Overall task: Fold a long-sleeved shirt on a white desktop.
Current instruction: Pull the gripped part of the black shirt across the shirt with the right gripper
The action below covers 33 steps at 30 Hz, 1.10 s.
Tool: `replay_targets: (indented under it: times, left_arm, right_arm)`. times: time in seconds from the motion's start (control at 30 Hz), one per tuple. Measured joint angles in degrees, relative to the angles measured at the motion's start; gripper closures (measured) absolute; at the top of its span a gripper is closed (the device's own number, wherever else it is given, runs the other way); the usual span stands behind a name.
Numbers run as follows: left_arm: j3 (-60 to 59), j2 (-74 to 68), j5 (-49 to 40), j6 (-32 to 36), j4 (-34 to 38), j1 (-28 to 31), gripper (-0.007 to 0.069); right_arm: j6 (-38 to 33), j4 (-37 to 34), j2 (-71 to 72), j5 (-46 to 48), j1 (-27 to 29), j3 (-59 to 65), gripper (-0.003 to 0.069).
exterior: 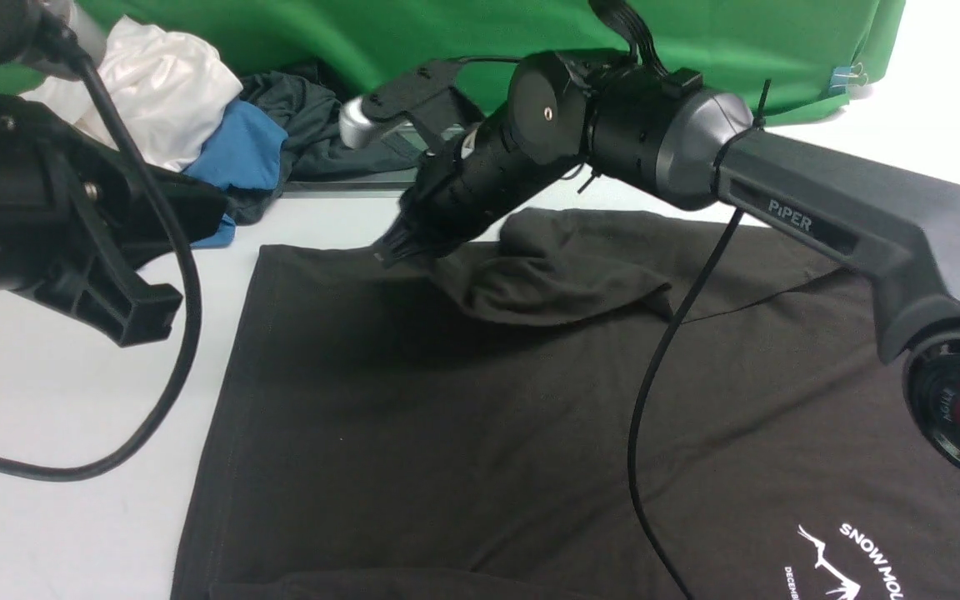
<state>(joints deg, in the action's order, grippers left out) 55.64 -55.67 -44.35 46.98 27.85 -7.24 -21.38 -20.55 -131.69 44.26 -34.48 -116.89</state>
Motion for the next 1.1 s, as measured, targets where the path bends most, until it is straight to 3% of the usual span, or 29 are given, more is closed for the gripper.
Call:
replay_targets:
  times: [0.67,1.1]
  left_arm:
    - [0.0,0.0,0.0,0.0,0.06,0.0,0.0604]
    - [0.0,0.0,-0.18,0.0,0.06,0.0,0.0604]
  right_arm:
    - [-3.58,-3.52,2.08,3.51,-3.7,0.0,0.0581]
    - [-2.46,-4.4,3.1,-1.98,-5.63,0.0,0.0567]
